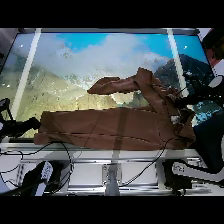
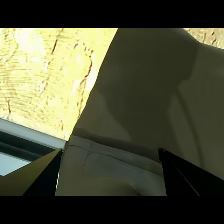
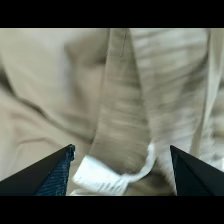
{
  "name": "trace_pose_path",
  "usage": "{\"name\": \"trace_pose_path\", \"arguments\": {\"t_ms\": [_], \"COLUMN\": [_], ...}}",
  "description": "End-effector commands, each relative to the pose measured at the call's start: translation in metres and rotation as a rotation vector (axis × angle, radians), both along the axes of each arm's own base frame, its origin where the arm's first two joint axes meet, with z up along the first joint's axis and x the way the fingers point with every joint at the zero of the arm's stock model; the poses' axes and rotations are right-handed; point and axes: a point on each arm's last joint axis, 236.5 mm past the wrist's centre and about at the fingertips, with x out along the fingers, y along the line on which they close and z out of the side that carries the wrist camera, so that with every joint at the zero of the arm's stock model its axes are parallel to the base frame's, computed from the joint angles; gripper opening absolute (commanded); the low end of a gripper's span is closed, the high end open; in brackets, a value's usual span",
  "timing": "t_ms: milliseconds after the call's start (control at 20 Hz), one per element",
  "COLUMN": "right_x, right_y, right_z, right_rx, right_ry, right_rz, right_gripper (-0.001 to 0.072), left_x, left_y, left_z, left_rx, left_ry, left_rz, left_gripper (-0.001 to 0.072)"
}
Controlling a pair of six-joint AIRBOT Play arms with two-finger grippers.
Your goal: Fold the clothes and pants, and hang the long-sleeved shirts on hangers.
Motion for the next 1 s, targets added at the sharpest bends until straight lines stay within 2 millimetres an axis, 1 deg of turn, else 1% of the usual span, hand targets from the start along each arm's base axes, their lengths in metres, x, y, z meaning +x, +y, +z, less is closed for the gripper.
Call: {"name": "trace_pose_path", "arguments": {"t_ms": [0, 50, 150, 250, 350, 450, 650, 800, 900, 950], "right_x": [0.028, 0.031, 0.032, 0.032, 0.042, 0.044, 0.045, 0.058, 0.059, 0.057], "right_y": [0.007, 0.016, 0.031, 0.040, 0.033, 0.024, 0.024, 0.021, 0.016, 0.009], "right_z": [0.000, -0.003, -0.014, -0.025, -0.030, -0.033, -0.042, -0.042, -0.044, -0.045], "right_rx": [-0.101, -0.097, -0.092, -0.102, -0.151, -0.183, -0.188, -0.201, -0.215, -0.241], "right_ry": [-0.089, -0.089, -0.062, -0.034, -0.056, -0.053, -0.041, -0.091, -0.089, -0.081], "right_rz": [0.084, 0.086, 0.109, 0.129, 0.104, 0.049, 0.055, 0.050, -0.002, -0.026], "right_gripper": [0.0701, 0.0702, 0.0702, 0.0702, 0.0702, 0.0702, 0.0702, 0.0702, 0.0696, 0.0689], "left_x": [0.002, 0.002, 0.002, 0.002, 0.002, 0.002, 0.001, 0.002, 0.002, 0.002], "left_y": [0.001, 0.001, 0.001, 0.001, 0.001, 0.000, 0.000, -0.002, -0.002, -0.002], "left_z": [0.001, 0.001, 0.000, -0.001, -0.001, -0.003, -0.007, -0.009, -0.009, -0.009], "left_rx": [0.002, 0.002, 0.002, -0.001, -0.002, -0.006, -0.016, -0.026, -0.026, -0.026], "left_ry": [-0.010, -0.010, -0.009, -0.006, -0.004, 0.003, 0.017, 0.021, 0.021, 0.021], "left_rz": [0.002, 0.002, 0.002, 0.002, 0.002, 0.002, 0.002, 0.004, 0.004, 0.004], "left_gripper": [0.0698, 0.0698, 0.0698, 0.0698, 0.0698, 0.0698, 0.0698, 0.0698, 0.0698, 0.0698]}}
